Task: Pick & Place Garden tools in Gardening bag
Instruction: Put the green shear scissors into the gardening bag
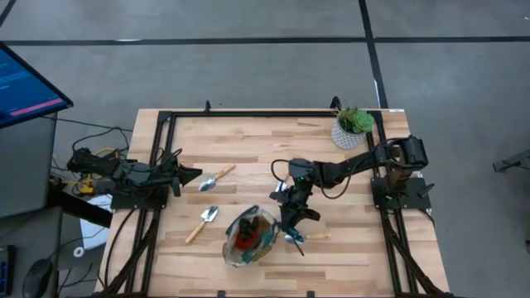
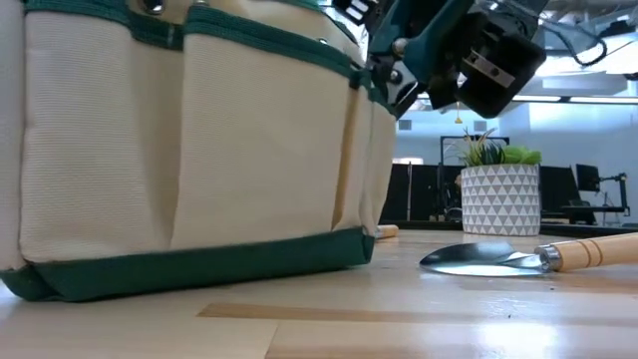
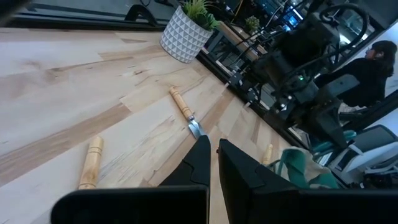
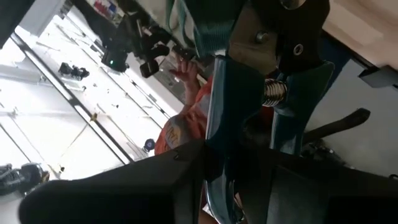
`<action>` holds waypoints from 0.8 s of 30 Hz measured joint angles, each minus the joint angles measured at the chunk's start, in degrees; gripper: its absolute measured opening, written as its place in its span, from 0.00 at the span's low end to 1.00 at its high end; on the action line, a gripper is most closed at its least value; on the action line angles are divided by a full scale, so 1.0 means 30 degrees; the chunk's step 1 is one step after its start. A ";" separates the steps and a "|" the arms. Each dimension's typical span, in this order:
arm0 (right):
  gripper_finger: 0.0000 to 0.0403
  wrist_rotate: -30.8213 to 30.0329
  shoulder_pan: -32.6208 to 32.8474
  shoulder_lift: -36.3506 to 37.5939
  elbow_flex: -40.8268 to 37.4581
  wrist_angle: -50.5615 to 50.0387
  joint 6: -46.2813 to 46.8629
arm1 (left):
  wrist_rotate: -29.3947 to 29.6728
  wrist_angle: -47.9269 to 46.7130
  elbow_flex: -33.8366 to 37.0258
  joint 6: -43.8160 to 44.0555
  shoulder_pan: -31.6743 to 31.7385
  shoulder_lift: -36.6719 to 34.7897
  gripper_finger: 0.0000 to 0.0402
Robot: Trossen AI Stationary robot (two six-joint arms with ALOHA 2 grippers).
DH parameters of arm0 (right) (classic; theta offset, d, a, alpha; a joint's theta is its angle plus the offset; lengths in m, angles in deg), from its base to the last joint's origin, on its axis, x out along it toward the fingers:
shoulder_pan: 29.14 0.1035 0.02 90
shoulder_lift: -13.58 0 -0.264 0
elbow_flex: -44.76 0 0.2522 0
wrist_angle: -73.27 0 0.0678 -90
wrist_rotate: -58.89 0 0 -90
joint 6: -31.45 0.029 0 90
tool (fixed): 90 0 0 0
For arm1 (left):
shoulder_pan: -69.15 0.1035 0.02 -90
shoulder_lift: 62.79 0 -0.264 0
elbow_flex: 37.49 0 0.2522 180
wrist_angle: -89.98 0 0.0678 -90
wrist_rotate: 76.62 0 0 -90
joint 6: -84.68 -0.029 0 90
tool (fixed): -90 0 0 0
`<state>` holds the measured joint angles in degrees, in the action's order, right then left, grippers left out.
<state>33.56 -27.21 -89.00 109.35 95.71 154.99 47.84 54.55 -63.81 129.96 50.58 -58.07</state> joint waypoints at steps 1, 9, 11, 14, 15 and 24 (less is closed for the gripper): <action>0.16 0.0000 -0.0088 0.0000 0.0000 -0.0103 0.0003 | -0.0002 0.0001 0.0001 -0.0004 -0.0006 0.0004 0.01; 0.16 -0.0522 -0.0766 0.0000 0.0000 0.0012 0.0987 | -0.0001 0.0038 0.0001 -0.0005 -0.0004 0.0000 0.01; 0.16 -0.0529 -0.0834 0.0000 0.0000 0.0148 0.1013 | -0.0001 0.0069 0.0001 -0.0002 0.0000 0.0000 0.01; 0.17 -0.0519 -0.0891 0.0000 0.0000 0.0774 0.1357 | -0.0001 0.0104 0.0001 -0.0003 0.0001 0.0003 0.01; 0.18 -0.0524 -0.0927 0.0000 0.0000 0.1121 0.1551 | -0.0001 0.0118 0.0001 -0.0007 -0.0006 0.0000 0.01; 0.45 -0.0488 -0.1135 0.0029 0.0620 0.1422 0.1854 | -0.0001 0.0262 0.0001 0.0000 0.0001 0.0007 0.01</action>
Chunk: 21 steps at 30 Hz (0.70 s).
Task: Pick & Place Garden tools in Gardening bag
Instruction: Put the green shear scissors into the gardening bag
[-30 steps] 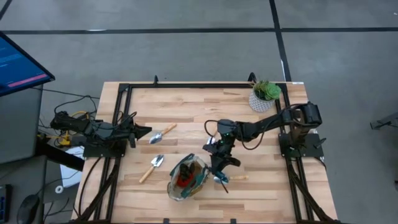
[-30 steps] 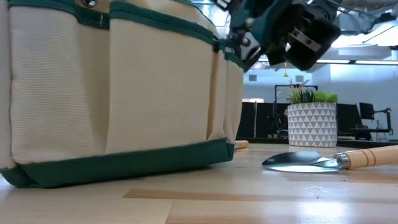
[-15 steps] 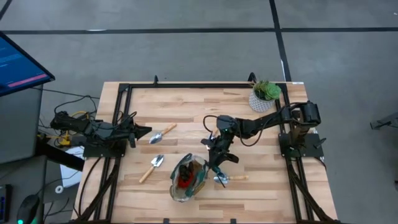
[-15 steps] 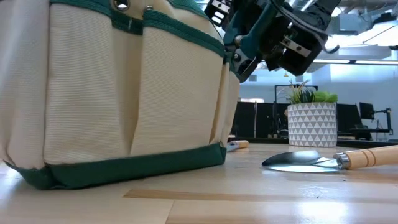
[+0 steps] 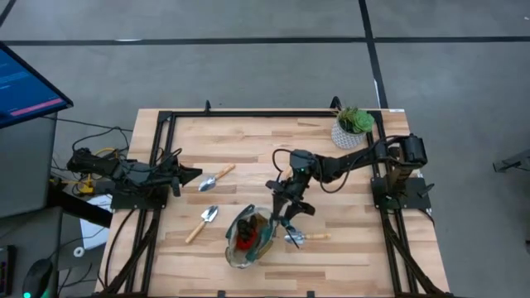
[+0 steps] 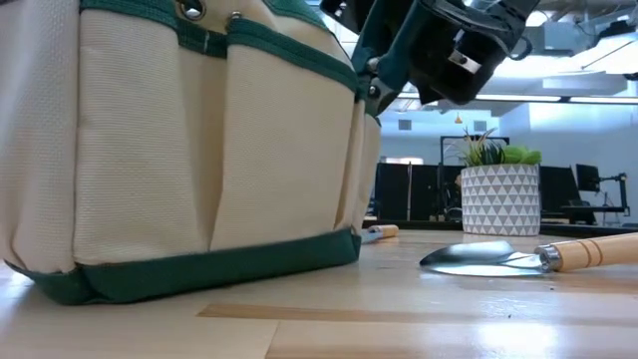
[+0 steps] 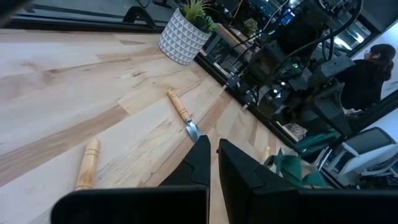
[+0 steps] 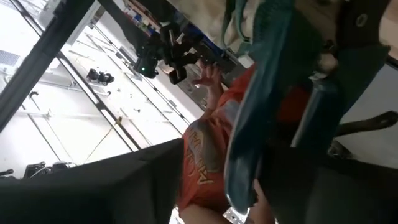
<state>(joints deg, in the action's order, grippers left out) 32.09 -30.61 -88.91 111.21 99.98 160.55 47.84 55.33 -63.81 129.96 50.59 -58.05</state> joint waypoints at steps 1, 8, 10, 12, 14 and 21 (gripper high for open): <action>0.48 0.0000 -0.0072 0.0000 0.0006 -0.0006 0.0033 | 0.0000 0.0008 -0.0006 -0.0002 -0.0006 0.0000 0.01; 0.54 -0.0036 -0.1266 0.0007 0.0028 0.1434 0.0941 | 0.0000 0.0157 0.0000 -0.0005 -0.0005 0.0000 0.01; 0.53 -0.0044 -0.1608 0.0007 0.0028 0.1834 0.0990 | 0.0000 0.0180 0.0000 -0.0006 -0.0001 0.0000 0.01; 0.53 -0.0058 -0.1803 0.0007 0.0028 0.1868 0.0954 | 0.0000 0.0192 0.0000 -0.0006 -0.0007 0.0000 0.01; 0.53 -0.0087 -0.1743 0.0007 0.0028 0.1837 0.0826 | 0.0000 0.0269 0.0000 0.0000 0.0000 0.0000 0.01; 0.54 -0.0526 -0.1250 0.0007 0.0028 0.1800 -0.0135 | 0.0000 0.0340 0.0000 0.0000 -0.0003 0.0000 0.01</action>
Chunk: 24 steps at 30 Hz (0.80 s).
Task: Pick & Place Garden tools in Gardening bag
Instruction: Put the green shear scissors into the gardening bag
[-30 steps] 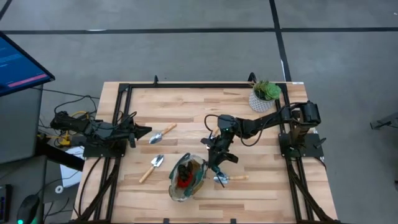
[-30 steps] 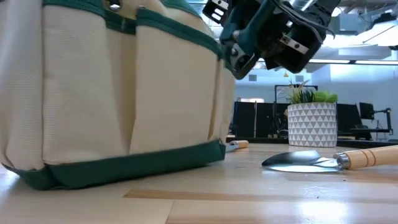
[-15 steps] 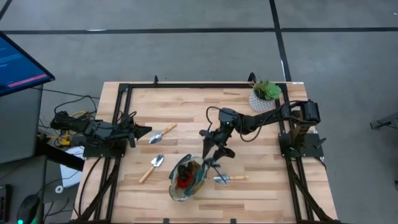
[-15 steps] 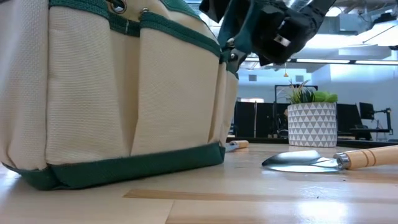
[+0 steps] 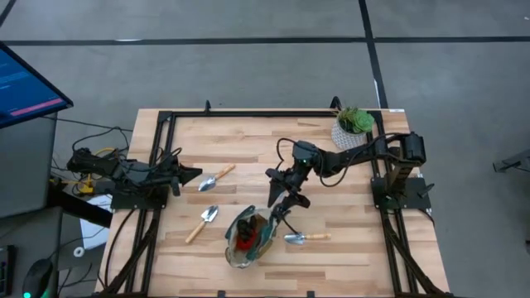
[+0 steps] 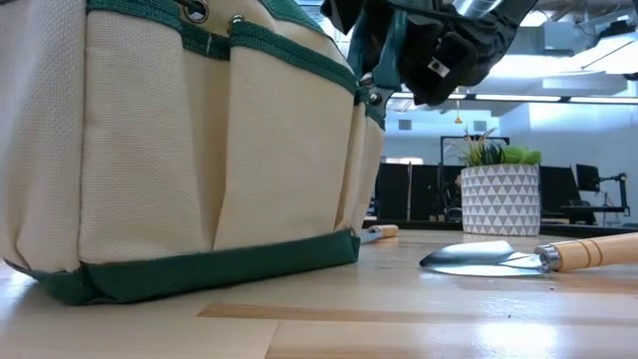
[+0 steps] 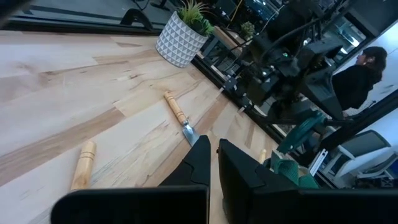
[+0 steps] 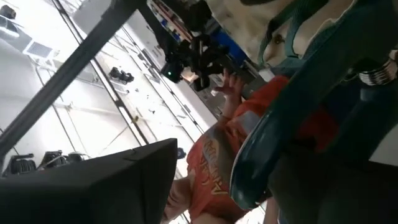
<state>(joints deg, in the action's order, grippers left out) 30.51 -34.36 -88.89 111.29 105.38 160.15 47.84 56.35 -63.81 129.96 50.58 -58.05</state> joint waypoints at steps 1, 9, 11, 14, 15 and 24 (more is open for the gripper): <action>0.54 -0.0006 -0.0060 0.0000 0.0000 0.0046 -0.0018 | 0.0000 0.0053 0.0000 -0.0002 -0.0002 0.0000 0.01; 0.50 -0.0248 -0.0729 0.0191 0.0000 0.1437 -0.0225 | 0.0000 0.0213 0.0000 -0.0001 -0.0004 0.0000 0.01; 0.46 -0.0484 -0.0797 0.0189 0.0000 0.1500 -0.0389 | 0.0000 0.0258 0.0000 -0.0005 -0.0001 0.0000 0.01; 0.39 -0.0509 -0.0800 0.0189 0.0000 0.1464 -0.0536 | 0.0000 0.0267 0.0000 -0.0007 -0.0002 0.0000 0.01; 0.37 -0.0509 -0.0793 0.0189 0.0000 0.1472 -0.0585 | 0.0000 0.0273 0.0000 -0.0007 0.0002 0.0000 0.01; 0.31 -0.0864 -0.0735 0.0051 0.0301 0.3661 -0.0032 | 0.0000 0.0349 0.0000 -0.0004 0.0003 0.0000 0.01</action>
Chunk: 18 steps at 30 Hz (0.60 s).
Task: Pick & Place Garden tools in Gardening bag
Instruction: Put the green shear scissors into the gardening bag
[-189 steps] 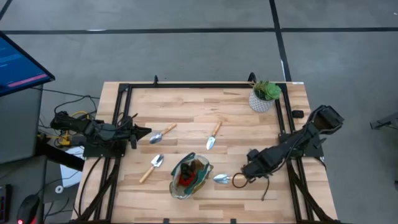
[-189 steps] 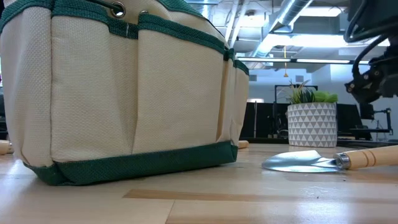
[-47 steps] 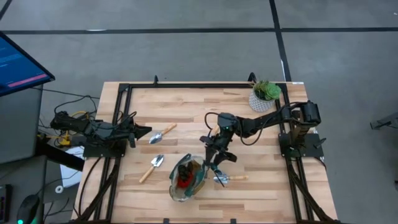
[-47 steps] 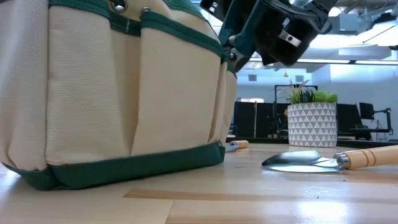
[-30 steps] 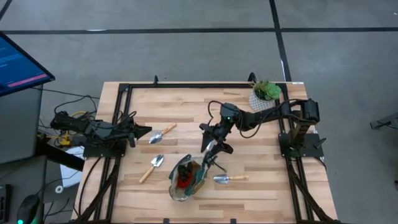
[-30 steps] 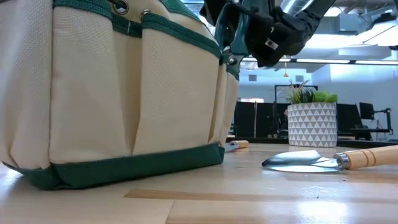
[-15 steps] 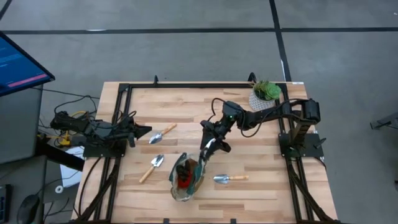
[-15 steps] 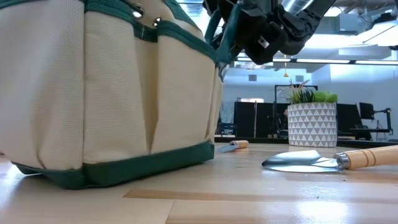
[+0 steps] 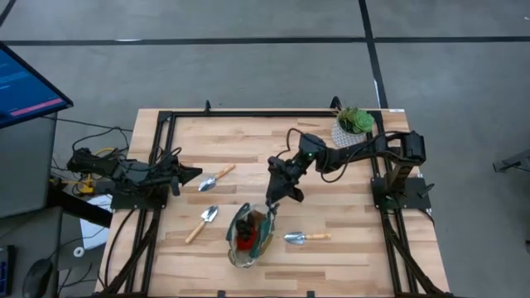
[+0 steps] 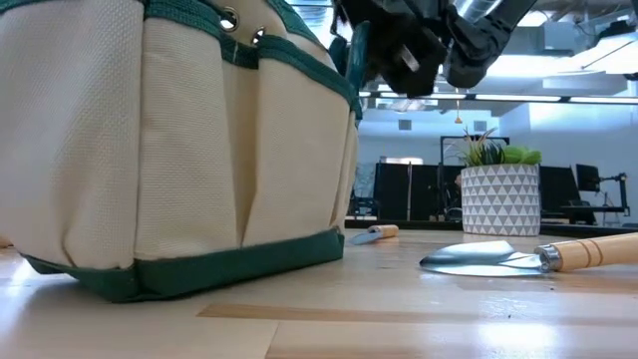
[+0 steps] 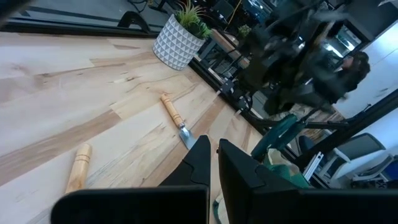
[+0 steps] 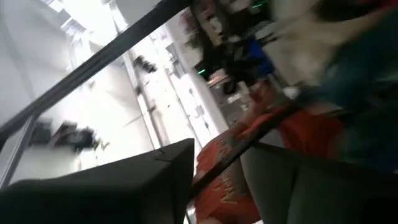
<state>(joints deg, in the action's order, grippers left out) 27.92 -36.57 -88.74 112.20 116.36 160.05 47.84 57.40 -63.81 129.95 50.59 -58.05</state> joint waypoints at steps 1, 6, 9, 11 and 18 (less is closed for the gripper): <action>0.33 0.0005 -0.0059 0.0005 0.0304 0.0442 0.0097 | 0.0000 0.0010 0.0000 0.0002 0.0000 0.0000 0.01; 0.39 0.0279 -0.0086 0.0007 0.2164 0.0697 -0.0327 | 0.0000 0.0048 0.0000 0.0004 -0.0004 0.0000 0.01; 0.42 0.0336 -0.0079 0.0007 0.3009 0.0690 -0.0998 | 0.0000 0.0048 0.0000 0.0004 -0.0007 0.0000 0.01; 0.44 0.0322 -0.0079 0.0255 0.3298 0.0573 -0.1559 | 0.0000 0.0055 0.0000 0.0004 -0.0006 0.0000 0.01; 0.43 0.0434 0.0346 0.4532 0.2843 -0.5435 -0.6431 | -0.0002 0.0176 0.0000 -0.0001 -0.0001 0.0095 0.01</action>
<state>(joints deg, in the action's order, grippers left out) 29.22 -35.53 -75.14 120.72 100.05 140.76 47.83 57.93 -63.81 129.94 50.58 -57.77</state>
